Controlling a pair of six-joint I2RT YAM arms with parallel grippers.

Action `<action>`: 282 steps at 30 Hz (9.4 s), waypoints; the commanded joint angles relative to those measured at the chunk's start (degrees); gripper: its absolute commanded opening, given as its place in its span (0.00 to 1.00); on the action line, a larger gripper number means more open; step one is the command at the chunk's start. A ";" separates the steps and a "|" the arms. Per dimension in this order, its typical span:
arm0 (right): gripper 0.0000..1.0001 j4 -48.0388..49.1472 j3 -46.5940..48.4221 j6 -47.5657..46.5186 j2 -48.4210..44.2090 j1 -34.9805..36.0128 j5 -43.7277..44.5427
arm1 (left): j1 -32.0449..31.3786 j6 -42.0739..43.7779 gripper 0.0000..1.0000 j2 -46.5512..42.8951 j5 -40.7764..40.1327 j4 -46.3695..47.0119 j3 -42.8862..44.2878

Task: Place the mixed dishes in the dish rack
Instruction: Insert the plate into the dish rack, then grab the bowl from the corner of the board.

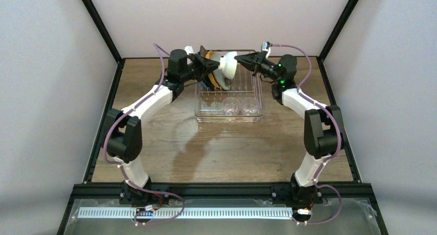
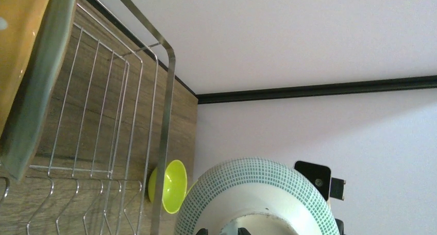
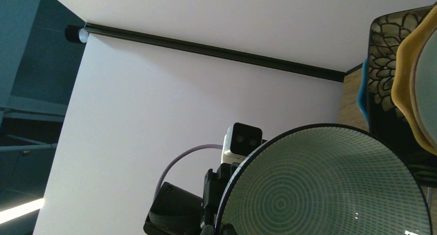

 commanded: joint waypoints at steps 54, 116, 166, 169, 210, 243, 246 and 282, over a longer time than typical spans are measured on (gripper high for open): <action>0.01 -0.75 -1.14 -2.22 4.30 0.82 -0.23 | -0.42 -4.49 0.03 0.75 3.10 17.24 -3.89; 0.01 -8.09 30.90 -2.02 40.04 -5.35 -3.57 | 0.71 13.88 0.03 38.06 -2.06 -18.92 52.20; 0.65 -51.57 56.63 -24.89 42.95 -5.42 -0.66 | 0.68 18.95 0.03 34.85 -5.93 -23.79 54.97; 0.65 -52.11 58.56 -24.83 43.32 -5.42 -0.98 | 0.61 19.22 0.03 34.67 -6.23 -24.11 54.97; 0.65 -88.63 47.02 -59.00 11.86 -8.63 27.30 | -1.73 29.50 0.77 11.58 -8.21 -25.22 33.09; 0.60 -91.67 25.15 -66.34 9.66 -8.93 58.17 | -6.52 29.90 0.96 0.20 -8.05 -17.89 14.21; 0.60 -91.89 28.13 -66.87 12.15 -8.98 58.69 | -6.60 29.85 0.96 0.69 -7.74 -17.51 14.56; 0.14 -94.05 37.90 -68.07 27.19 -10.68 57.44 | -6.51 31.99 0.96 4.11 -7.91 -19.89 18.93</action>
